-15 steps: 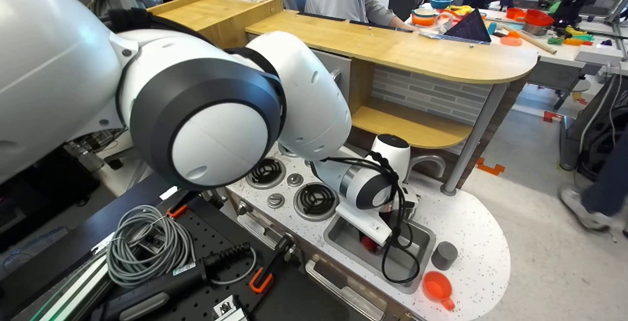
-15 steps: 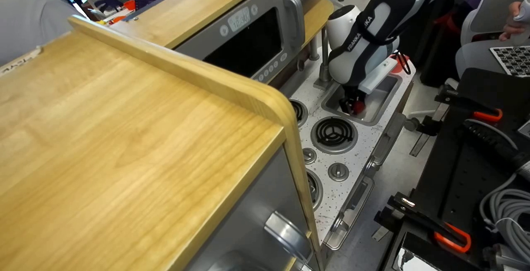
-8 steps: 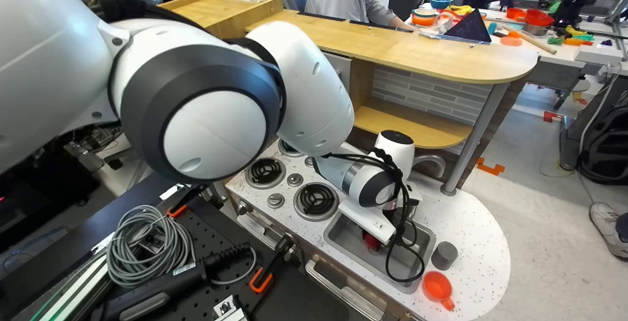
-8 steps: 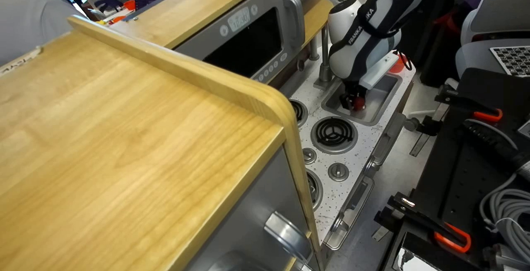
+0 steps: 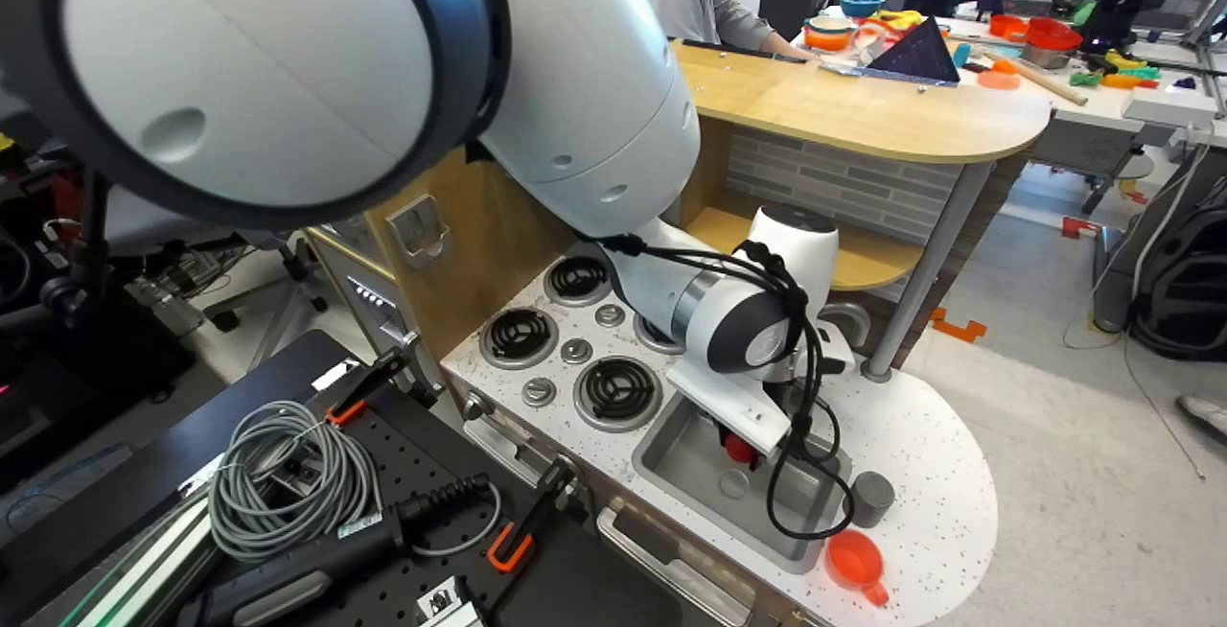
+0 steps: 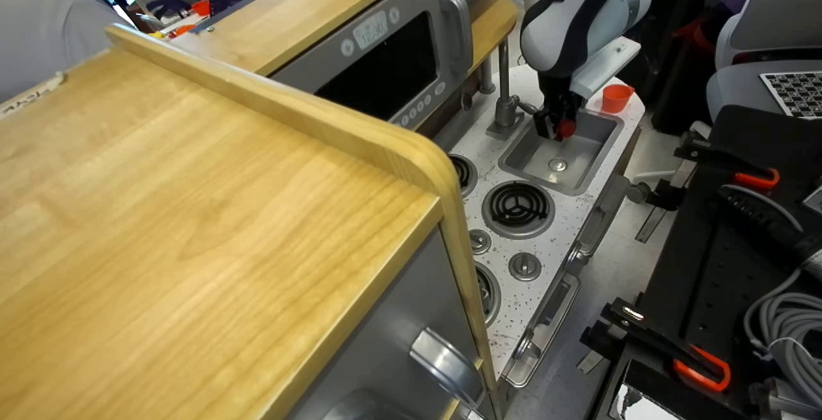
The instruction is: Remove the red ball from the sink and place it on the right side of the countertop
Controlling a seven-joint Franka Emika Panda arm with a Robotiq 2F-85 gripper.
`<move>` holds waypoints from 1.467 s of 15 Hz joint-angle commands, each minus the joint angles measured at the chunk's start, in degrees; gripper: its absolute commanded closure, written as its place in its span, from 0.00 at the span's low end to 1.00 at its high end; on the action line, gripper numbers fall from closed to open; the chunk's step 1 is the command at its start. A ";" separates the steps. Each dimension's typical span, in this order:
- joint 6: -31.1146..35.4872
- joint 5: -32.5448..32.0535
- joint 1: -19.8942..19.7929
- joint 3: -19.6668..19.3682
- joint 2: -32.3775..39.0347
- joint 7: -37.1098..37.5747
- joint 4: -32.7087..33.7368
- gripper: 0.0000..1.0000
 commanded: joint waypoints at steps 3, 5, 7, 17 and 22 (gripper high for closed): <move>1.32 2.24 -3.01 0.46 -9.18 -1.32 -9.82 0.78; 1.20 2.48 -3.48 -0.14 -10.13 -0.60 -9.31 0.78; 1.39 2.73 -3.89 -0.77 -11.07 0.20 -8.43 0.78; 2.54 7.39 -5.48 -7.31 -9.81 13.69 -2.27 0.78; 4.05 13.31 -7.74 -7.88 -7.34 21.52 0.09 0.78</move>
